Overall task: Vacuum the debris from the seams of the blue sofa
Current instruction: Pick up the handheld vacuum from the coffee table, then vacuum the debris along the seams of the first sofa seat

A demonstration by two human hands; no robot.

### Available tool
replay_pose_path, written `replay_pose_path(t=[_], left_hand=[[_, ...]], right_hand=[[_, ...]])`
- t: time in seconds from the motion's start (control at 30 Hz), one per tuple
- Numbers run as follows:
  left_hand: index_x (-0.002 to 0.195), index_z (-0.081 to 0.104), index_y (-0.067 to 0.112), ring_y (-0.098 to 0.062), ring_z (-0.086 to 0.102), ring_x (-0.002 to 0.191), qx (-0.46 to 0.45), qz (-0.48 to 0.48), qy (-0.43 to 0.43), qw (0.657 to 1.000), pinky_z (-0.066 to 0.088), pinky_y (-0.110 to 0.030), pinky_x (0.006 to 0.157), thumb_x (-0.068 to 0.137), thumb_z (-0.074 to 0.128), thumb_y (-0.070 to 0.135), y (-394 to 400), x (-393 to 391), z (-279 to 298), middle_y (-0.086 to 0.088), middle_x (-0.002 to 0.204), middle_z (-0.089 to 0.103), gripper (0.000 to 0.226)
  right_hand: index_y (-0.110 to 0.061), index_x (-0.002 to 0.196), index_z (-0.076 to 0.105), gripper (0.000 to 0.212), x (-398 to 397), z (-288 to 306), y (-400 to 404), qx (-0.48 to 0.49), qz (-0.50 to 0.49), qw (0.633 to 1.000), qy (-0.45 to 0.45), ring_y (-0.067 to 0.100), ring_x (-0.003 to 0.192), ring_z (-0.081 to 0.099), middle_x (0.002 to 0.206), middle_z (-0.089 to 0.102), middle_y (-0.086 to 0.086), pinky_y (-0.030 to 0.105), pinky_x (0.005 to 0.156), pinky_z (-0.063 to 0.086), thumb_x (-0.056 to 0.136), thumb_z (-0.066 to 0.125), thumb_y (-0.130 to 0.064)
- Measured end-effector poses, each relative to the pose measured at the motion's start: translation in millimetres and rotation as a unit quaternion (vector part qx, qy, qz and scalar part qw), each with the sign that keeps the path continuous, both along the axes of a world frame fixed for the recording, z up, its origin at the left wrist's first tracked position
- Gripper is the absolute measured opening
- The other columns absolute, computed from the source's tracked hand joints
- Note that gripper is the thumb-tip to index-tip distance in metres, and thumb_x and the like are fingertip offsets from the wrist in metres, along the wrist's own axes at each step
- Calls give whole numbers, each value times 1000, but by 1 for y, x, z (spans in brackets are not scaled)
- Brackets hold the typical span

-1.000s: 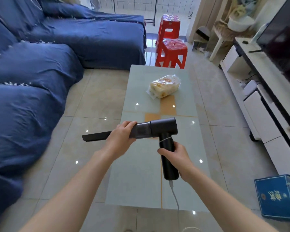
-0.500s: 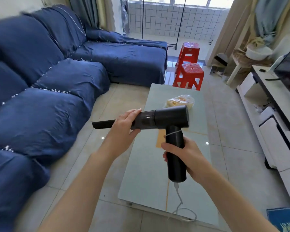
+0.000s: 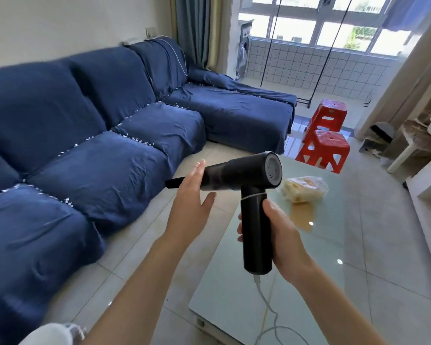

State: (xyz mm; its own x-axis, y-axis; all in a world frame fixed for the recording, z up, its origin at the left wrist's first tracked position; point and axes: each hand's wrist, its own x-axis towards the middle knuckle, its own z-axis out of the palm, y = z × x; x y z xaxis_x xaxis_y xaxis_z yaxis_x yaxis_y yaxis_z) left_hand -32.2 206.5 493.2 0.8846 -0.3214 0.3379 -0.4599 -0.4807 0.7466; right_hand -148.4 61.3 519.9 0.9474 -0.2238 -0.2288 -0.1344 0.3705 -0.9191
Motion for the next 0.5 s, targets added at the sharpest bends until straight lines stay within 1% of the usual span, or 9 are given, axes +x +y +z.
replay_pose_path(t=[0.1,0.13,0.2,0.27,0.33,0.4,0.43,0.5], left_hand=[[153,21,23,-6,23,143,-46,45,81,995,21,-26,117,94,58,13,18,-13,-3,9,157,25,71],[153,20,24,-5,24,143,-59,50,109,991,23,-28,118,94,58,15,26,-18,-6,10,158,24,71],[152,22,26,-6,30,140,-96,64,163,980,28,-33,117,95,58,19,39,-23,-8,13,156,26,68],[147,33,28,-6,42,132,-142,83,219,962,37,-33,111,96,56,23,61,-21,-9,14,148,38,57],[138,46,26,-6,55,117,-143,86,266,950,44,-30,102,97,55,26,81,-16,-8,13,136,52,42],[129,53,21,-9,67,99,-174,76,319,929,51,-32,95,96,55,30,106,-8,-10,6,118,65,33],[125,55,21,-11,69,94,-191,62,350,915,53,-32,92,96,56,32,117,-6,-11,5,110,69,31],[116,60,23,-13,71,91,-206,37,391,896,54,-32,90,94,58,32,142,2,-11,5,101,73,24]], right_hand=[[-3,115,57,48,20,0,20,-4,36,999,-13,24,73,68,92,62,17,38,72,58,86,52,-41],[-3,115,56,43,28,-1,27,-6,47,999,-15,24,74,69,93,62,17,39,74,57,89,54,-38],[-5,113,55,31,42,-3,41,-9,60,998,-16,23,74,69,92,62,16,40,75,56,96,56,-31],[-9,108,56,29,62,-6,61,-15,74,997,-19,24,75,68,90,61,15,40,75,55,92,58,-33],[-11,104,57,33,78,-7,77,-26,75,997,-24,29,80,65,90,60,16,45,80,51,86,56,-38],[-14,100,60,30,99,-9,98,-36,88,995,-30,33,86,59,91,58,17,49,83,47,85,55,-40],[-16,97,61,27,109,-9,107,-39,94,994,-30,33,87,57,91,57,18,49,84,45,85,55,-40],[-22,89,62,21,132,-11,133,-46,118,991,-37,34,86,56,88,57,16,49,82,45,85,55,-41]])
